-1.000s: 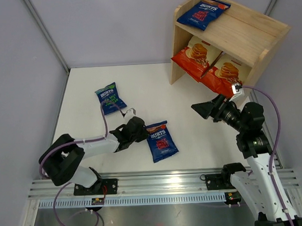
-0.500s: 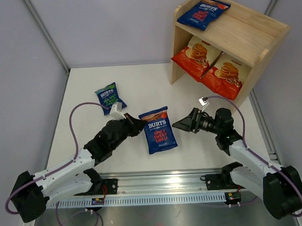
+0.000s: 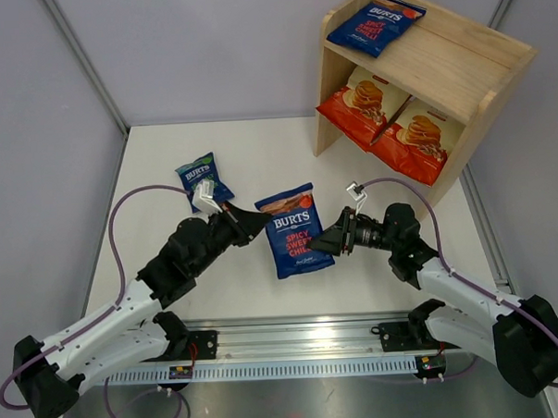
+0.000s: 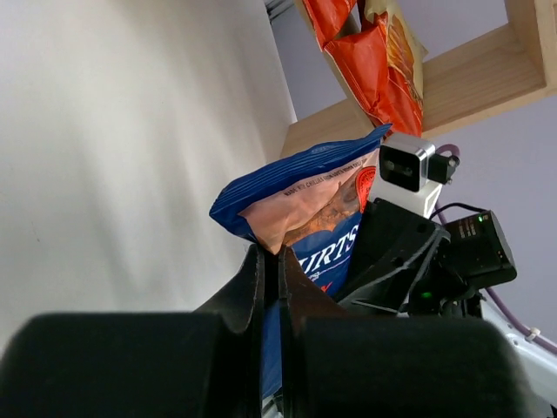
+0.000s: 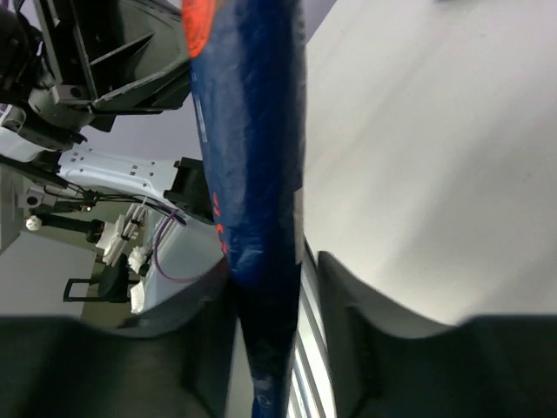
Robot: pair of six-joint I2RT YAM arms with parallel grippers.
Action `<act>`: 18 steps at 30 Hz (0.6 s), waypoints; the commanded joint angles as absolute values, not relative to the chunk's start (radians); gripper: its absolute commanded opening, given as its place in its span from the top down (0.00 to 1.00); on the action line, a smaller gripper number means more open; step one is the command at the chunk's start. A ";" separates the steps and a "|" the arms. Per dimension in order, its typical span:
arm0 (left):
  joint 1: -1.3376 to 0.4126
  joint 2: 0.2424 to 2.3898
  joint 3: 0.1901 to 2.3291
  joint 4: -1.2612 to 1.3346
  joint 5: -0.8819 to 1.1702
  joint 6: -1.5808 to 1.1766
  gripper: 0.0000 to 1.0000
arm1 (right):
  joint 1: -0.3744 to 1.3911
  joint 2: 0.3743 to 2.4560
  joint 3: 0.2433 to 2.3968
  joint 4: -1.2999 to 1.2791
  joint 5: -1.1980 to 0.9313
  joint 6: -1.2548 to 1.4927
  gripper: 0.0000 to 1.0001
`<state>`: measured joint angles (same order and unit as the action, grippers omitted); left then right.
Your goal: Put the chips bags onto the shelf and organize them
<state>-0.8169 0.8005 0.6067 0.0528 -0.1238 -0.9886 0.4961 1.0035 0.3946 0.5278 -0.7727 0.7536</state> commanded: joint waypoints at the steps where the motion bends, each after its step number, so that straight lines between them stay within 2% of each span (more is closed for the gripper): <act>1: -0.821 0.798 0.666 0.043 -0.147 -1.022 1.00 | 0.525 0.979 0.433 0.597 -0.787 0.741 0.58; 4: -0.821 0.807 0.682 0.040 -0.137 -1.016 1.00 | 0.526 0.953 0.428 0.618 -0.775 0.762 0.75; 5: -0.821 0.808 0.690 0.034 -0.135 -0.994 0.91 | 0.528 0.924 0.429 0.612 -0.743 0.770 0.77; 6: -0.821 0.807 0.693 0.031 -0.132 -0.979 0.75 | 0.528 0.907 0.431 0.611 -0.732 0.781 0.78; 7: -0.821 0.802 0.692 0.032 -0.127 -0.962 0.53 | 0.526 0.891 0.434 0.604 -0.726 0.785 0.78; 9: -0.821 0.784 0.673 0.075 -0.085 -0.901 0.34 | 0.528 0.844 0.457 0.572 -0.709 0.799 0.80; 11: -0.821 0.770 0.625 0.130 -0.010 -0.858 0.23 | 0.528 0.810 0.486 0.540 -0.703 0.805 0.80; 16: -0.819 0.781 0.535 0.403 0.216 -0.825 0.21 | 0.528 0.796 0.526 0.564 -0.721 0.857 0.84; 17: -0.819 0.790 0.532 0.414 0.225 -0.836 0.21 | 0.526 0.798 0.529 0.569 -0.718 0.862 0.86; 18: -0.819 0.799 0.525 0.426 0.227 -0.847 0.21 | 0.528 0.799 0.532 0.569 -0.716 0.862 0.95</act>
